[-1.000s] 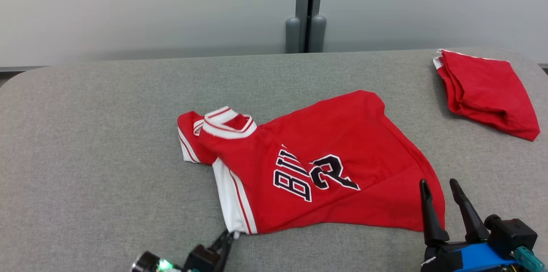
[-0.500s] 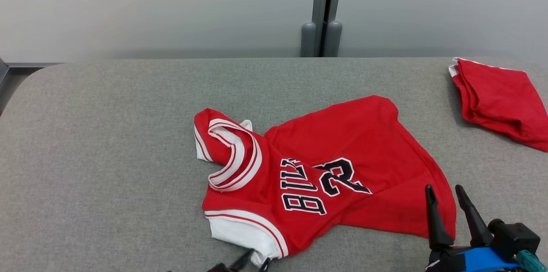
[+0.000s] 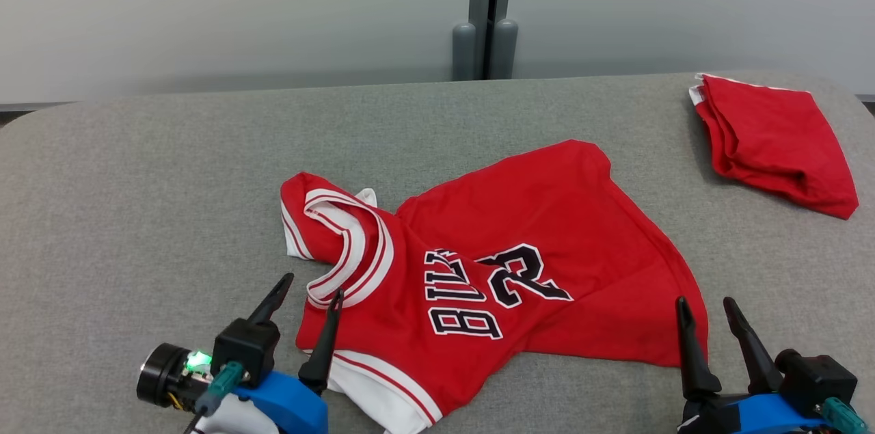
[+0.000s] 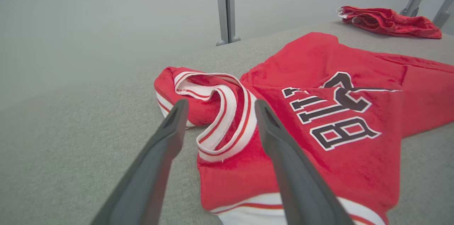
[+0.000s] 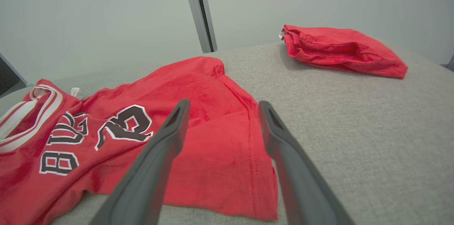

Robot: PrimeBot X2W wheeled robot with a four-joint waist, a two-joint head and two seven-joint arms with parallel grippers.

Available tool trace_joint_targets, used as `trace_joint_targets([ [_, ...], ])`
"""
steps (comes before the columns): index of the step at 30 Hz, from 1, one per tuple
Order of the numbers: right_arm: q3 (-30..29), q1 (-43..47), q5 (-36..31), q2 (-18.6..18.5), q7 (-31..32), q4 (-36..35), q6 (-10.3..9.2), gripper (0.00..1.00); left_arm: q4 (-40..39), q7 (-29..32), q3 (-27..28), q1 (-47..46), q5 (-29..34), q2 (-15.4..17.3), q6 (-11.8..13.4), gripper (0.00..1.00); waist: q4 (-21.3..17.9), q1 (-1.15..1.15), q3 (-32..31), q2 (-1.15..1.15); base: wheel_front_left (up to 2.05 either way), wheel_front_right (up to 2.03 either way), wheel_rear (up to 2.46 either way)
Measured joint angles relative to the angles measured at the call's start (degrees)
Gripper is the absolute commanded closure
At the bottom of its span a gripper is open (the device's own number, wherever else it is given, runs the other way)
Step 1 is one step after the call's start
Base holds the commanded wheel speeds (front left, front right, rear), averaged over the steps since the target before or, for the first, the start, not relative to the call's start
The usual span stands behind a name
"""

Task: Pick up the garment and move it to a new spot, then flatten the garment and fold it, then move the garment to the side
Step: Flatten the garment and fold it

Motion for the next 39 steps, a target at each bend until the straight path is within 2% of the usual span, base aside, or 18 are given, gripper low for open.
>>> trace_joint_targets([
  [12, 0.5, -1.6, 0.1, 0.0, 0.0, 0.9, 0.00, 0.00, 17.0, 0.1, 0.5, -8.5, -2.2, -0.7, -3.8, 0.00, -3.0, 0.00, 1.9, 0.01, 0.00, 0.00, 0.00],
  [23, 0.3, -2.3, 0.2, 0.0, 0.0, 1.7, 0.00, 0.00, 31.1, -0.9, -1.1, -11.2, -5.1, -3.7, -7.4, 0.00, -4.0, 0.00, 3.0, 0.01, 0.00, 0.00, 0.00],
  [24, 0.4, -2.4, 0.2, 0.0, 0.0, 1.8, 0.00, 0.00, 32.1, -1.0, -0.9, -11.8, -6.3, -4.2, -7.8, 0.20, -4.0, 0.00, 3.0, 0.01, 0.00, 0.00, 0.00],
  [25, 0.7, -2.6, 0.2, 0.0, 0.0, 1.8, 0.00, 0.00, 34.2, -2.0, -1.3, -12.9, -6.6, -4.6, -8.3, 1.00, -3.9, 0.00, 3.0, 0.01, 0.00, 0.00, 0.00],
  [30, 0.7, -2.5, 0.3, 0.0, 0.0, 1.9, 0.00, 0.00, 37.1, -6.4, -1.9, -14.5, -6.7, -5.4, -8.7, 1.00, -3.6, 0.00, 2.0, 0.01, 0.00, 0.00, 0.00],
  [34, -0.3, -1.3, 0.3, 0.0, 0.0, 1.7, 0.00, 0.00, 35.0, -9.1, -2.1, -14.5, -6.5, -5.6, -8.2, 1.00, -2.3, -0.01, 0.5, 0.01, 0.00, 0.00, 0.00],
  [38, -1.1, 0.0, 0.5, 0.0, 0.0, 1.7, 0.00, 0.00, 27.9, -8.8, -3.1, -10.7, -5.2, -4.1, -6.4, 1.00, -0.4, -0.01, -0.8, 0.01, 0.00, 0.00, 0.00],
  [39, -1.4, 0.3, 0.7, 0.0, 0.0, 1.7, 0.00, 0.00, 22.5, -7.1, -3.5, -8.1, -4.9, -3.0, -5.1, 1.00, 0.7, -0.01, -1.2, 0.01, 0.00, 0.00, 0.00],
])
